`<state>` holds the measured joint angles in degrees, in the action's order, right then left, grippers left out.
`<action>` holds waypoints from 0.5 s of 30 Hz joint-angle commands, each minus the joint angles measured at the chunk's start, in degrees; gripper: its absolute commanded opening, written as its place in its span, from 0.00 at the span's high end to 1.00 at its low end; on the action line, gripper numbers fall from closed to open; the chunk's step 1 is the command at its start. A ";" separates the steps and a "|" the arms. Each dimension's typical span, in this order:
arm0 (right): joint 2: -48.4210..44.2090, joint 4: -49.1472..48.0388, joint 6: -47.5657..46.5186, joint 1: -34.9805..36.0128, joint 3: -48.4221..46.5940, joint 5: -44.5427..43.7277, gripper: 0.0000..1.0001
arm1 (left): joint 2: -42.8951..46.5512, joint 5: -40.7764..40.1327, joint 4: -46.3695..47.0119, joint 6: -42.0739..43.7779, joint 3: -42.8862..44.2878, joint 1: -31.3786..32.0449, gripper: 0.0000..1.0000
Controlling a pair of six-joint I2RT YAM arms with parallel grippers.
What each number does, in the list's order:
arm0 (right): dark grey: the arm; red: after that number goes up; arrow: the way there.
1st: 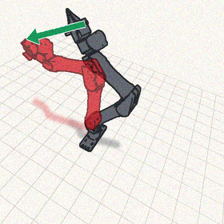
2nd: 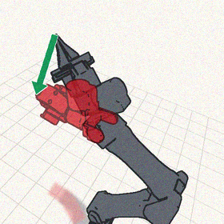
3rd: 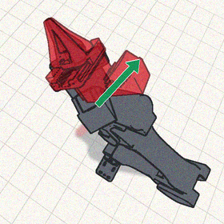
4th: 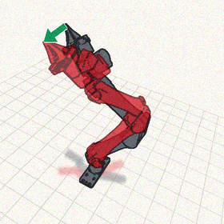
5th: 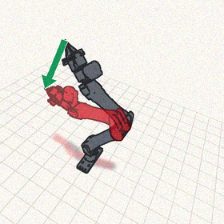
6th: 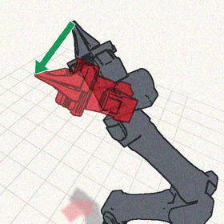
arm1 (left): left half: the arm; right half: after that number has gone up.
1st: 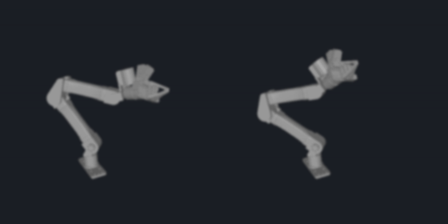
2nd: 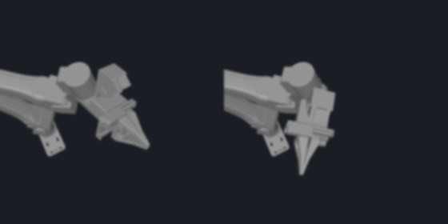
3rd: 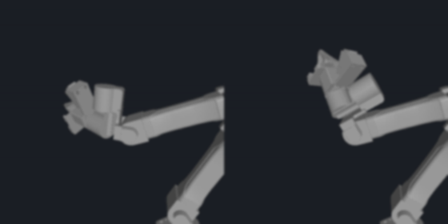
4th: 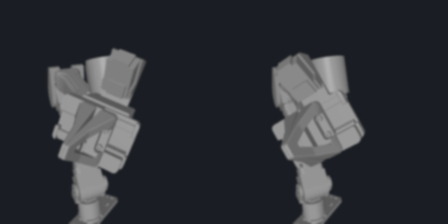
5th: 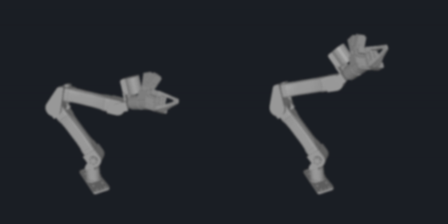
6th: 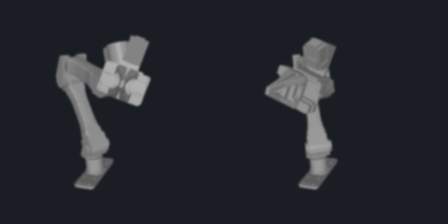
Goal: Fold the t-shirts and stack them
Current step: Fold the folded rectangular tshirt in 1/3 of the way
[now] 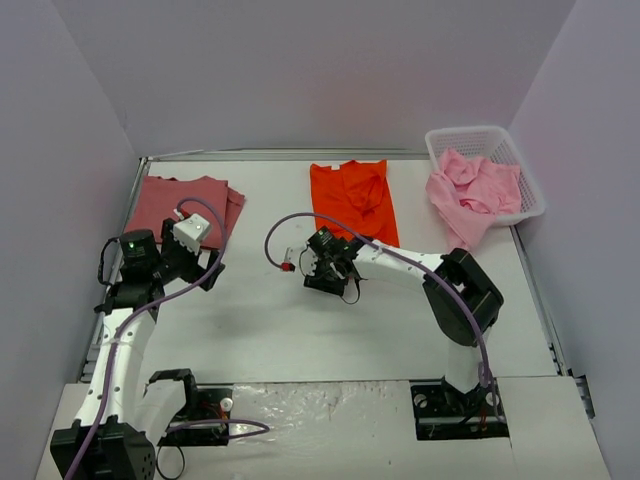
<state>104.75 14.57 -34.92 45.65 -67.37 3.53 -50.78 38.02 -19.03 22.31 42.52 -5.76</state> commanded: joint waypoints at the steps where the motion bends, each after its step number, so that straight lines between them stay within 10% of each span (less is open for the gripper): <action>1: 2.82 1.96 -1.20 -0.03 -3.46 -1.33 0.54 | 0.86 1.88 1.63 0.19 0.10 -0.74 0.06; 5: 6.60 1.87 -1.91 -0.03 -5.66 -1.95 0.56 | 0.95 1.97 1.54 0.37 0.02 -0.92 0.06; 15: 9.69 3.35 -0.59 2.07 -8.30 -0.81 1.00 | 1.04 3.11 1.54 0.28 0.10 -1.01 0.06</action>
<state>113.32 14.06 -36.10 46.44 -74.91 2.11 -50.76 39.20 -19.03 22.31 42.48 -6.20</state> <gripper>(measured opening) 0.017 0.945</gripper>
